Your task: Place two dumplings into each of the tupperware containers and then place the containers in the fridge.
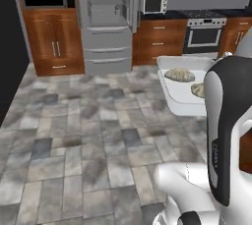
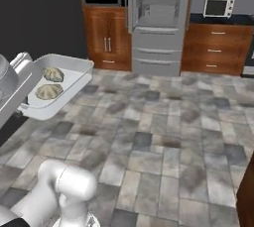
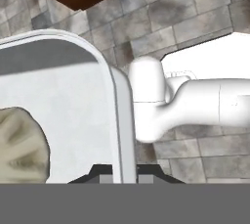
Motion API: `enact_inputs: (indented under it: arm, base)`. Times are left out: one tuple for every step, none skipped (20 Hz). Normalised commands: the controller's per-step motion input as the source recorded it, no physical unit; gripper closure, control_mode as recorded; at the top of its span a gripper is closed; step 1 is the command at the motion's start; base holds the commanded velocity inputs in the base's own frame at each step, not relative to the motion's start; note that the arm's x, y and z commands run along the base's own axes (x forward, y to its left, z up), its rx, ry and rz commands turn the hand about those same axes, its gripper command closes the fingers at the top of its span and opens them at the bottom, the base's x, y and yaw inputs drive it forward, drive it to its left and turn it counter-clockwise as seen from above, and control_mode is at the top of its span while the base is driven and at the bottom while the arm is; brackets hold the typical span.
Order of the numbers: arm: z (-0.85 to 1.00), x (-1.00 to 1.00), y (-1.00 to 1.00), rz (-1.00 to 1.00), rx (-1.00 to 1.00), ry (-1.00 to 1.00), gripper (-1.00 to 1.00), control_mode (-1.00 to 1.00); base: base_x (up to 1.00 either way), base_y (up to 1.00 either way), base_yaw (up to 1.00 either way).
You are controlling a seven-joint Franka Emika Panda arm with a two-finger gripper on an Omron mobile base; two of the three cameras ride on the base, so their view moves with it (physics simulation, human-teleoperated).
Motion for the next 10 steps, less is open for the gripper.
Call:
enact_inputs:
  arm:
    - [0.00, 0.00, 0.00, 0.00, 0.00, 0.00, 1.00, 1.00]
    - [0.00, 0.00, 0.00, 0.00, 0.00, 0.00, 1.00, 1.00]
    - [0.00, 0.00, 0.00, 0.00, 0.00, 0.00, 1.00, 1.00]
    - [0.00, 0.00, 0.00, 0.00, 0.00, 0.00, 1.00, 1.00]
    - [0.00, 0.00, 0.00, 0.00, 0.00, 0.00, 1.00, 1.00]
    - [0.00, 0.00, 0.00, 0.00, 0.00, 0.00, 1.00, 1.00]
    - [0.00, 0.00, 0.00, 0.00, 0.00, 0.00, 1.00, 1.00]
    - [0.00, 0.00, 0.00, 0.00, 0.00, 0.00, 1.00, 1.00]
    - [0.00, 0.00, 0.00, 0.00, 0.00, 0.00, 1.00, 1.00]
    - [0.00, 0.00, 0.00, 0.00, 0.00, 0.00, 1.00, 1.00]
  base:
    - [1.00, 0.00, 0.16]
    - [1.00, 0.00, 0.16]
    - [1.00, -0.10, 0.17]
    - [1.00, -0.15, 0.20]
    - [1.00, -0.21, 0.21]
    - [1.00, -0.18, 0.19]
    - [1.00, -0.21, 0.13]
    - [1.00, -0.15, 0.04]
    - [1.00, -0.15, 0.00]
    - [1.00, -0.34, 0.00]
